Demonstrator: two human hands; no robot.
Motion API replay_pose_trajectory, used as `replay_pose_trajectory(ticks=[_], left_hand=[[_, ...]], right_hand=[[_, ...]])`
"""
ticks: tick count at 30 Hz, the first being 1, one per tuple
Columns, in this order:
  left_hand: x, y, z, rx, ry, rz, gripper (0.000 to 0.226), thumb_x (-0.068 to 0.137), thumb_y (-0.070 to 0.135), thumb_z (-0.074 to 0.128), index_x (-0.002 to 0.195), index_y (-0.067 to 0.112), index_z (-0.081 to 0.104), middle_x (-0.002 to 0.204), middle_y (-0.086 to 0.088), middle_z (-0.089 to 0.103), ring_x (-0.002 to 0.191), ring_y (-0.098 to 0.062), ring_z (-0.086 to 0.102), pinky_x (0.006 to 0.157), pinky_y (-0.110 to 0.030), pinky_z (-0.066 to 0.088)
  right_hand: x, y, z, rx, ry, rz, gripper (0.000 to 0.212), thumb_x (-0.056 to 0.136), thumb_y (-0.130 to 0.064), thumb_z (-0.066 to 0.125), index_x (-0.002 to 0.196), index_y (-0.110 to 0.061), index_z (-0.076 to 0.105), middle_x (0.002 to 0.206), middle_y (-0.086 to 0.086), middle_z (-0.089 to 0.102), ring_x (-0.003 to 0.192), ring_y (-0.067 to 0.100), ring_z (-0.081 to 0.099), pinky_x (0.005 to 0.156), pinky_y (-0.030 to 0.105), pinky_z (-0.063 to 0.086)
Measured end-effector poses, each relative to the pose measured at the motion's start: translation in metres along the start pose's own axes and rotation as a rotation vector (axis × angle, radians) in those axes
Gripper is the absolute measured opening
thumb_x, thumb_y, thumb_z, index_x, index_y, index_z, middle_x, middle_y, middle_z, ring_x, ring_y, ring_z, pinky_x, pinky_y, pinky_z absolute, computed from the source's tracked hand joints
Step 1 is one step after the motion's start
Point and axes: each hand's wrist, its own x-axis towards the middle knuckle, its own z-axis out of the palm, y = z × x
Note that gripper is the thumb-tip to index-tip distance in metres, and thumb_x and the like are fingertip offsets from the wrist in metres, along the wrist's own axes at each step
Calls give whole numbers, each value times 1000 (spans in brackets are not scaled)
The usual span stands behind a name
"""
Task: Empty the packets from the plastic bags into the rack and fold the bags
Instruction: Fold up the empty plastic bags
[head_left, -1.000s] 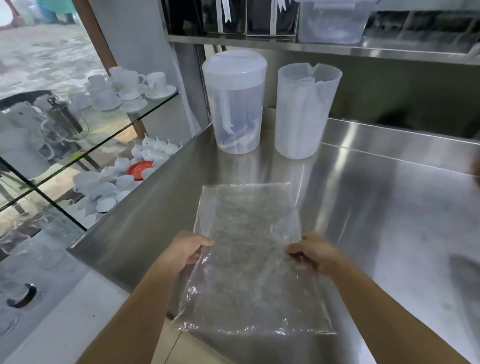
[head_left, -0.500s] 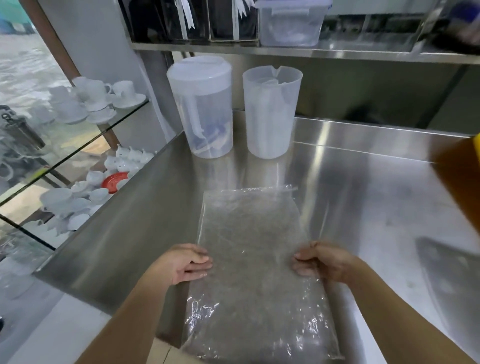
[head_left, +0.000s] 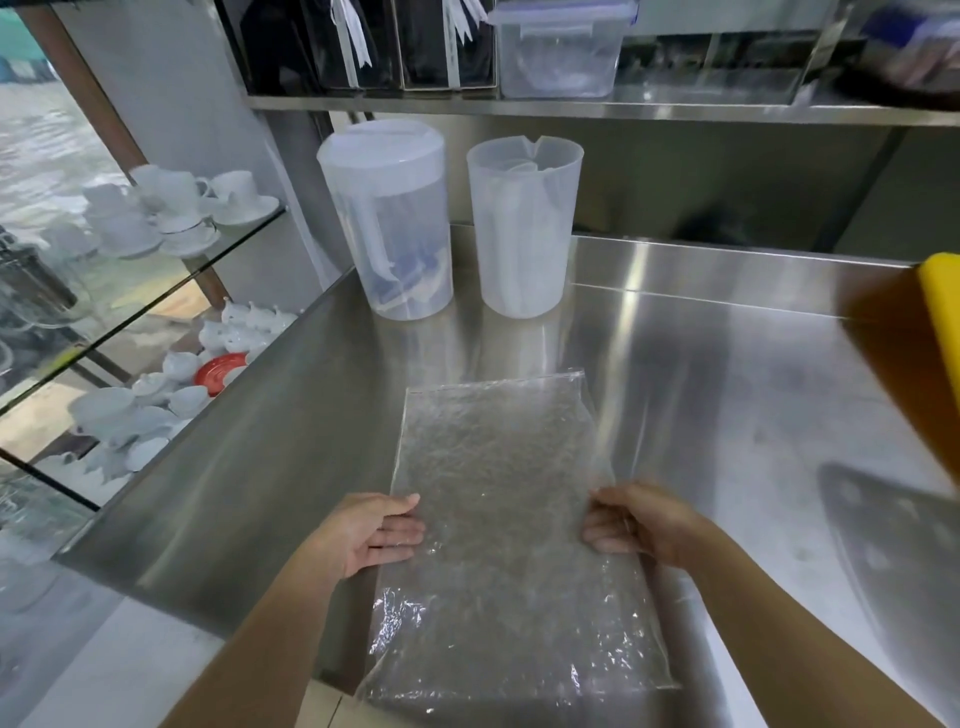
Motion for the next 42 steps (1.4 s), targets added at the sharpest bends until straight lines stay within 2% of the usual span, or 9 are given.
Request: replay_pose_trajectory(ticks=[8, 16, 21, 25, 31, 35, 37, 39, 42], left_hand=[[-7, -2, -5, 60, -45, 129, 8, 83, 2, 65, 81, 9, 61, 70, -11, 72, 58, -14, 71, 49, -24, 55], [-23, 23, 12, -97, -95, 395, 16, 84, -8, 57, 95, -1, 66, 63, -5, 73, 53, -10, 68, 49, -19, 55], [-29, 34, 30, -166, -121, 422, 27, 84, -18, 49, 75, 1, 65, 61, -4, 73, 52, -7, 67, 51, -14, 54], [-37, 41, 47, -93, -152, 483, 40, 80, -27, 39, 56, -2, 60, 49, 2, 68, 46, -4, 64, 44, -12, 48], [-37, 48, 63, -167, -168, 391, 53, 77, -23, 39, 42, 11, 61, 48, 2, 65, 43, -12, 61, 41, -15, 48], [-43, 50, 75, -215, -222, 307, 43, 81, -18, 42, 52, 8, 60, 51, -7, 63, 37, -17, 60, 36, -18, 48], [-50, 52, 83, -209, -289, 326, 37, 81, -16, 45, 63, 8, 66, 62, -11, 64, 43, -18, 63, 41, -21, 51], [-55, 54, 92, -224, -360, 323, 26, 83, -9, 47, 98, 4, 63, 81, -11, 69, 63, -22, 69, 57, -29, 57], [-54, 58, 97, -225, -490, 120, 37, 91, 34, 49, 118, 11, 60, 103, -13, 70, 82, -30, 69, 70, -40, 53]], right_hand=[[-11, 6, -10, 154, -94, -139, 13, 84, 7, 53, 88, 2, 64, 55, 10, 68, 45, 19, 62, 43, 24, 50], [-29, 7, -32, 385, -101, -244, 30, 85, 6, 48, 105, -10, 65, 73, 0, 74, 64, 10, 70, 51, 21, 55], [-46, 4, -42, 499, -94, -237, 25, 86, 4, 44, 98, -7, 62, 57, 2, 69, 45, 13, 64, 39, 21, 51], [-62, 0, -52, 405, -53, -310, 41, 87, 6, 40, 62, -12, 67, 62, 5, 61, 41, 4, 61, 36, 15, 46], [-74, 2, -69, 471, 42, -362, 19, 79, -9, 44, 64, -12, 56, 71, 5, 52, 53, 13, 56, 43, 19, 46], [-89, 1, -81, 419, 92, -385, 34, 87, -33, 50, 69, -6, 62, 70, 7, 63, 69, 16, 62, 73, 31, 46], [-98, 0, -83, 316, 75, -476, 27, 73, -30, 73, 78, -5, 64, 72, 5, 67, 72, 8, 67, 71, 19, 49], [-98, 6, -91, 338, 94, -504, 50, 40, -22, 91, 80, -3, 67, 70, 7, 71, 69, 11, 69, 67, 18, 53], [-97, 12, -106, 488, 153, -501, 31, 54, 6, 74, 82, -3, 65, 58, 10, 63, 51, 13, 61, 57, 16, 55]])
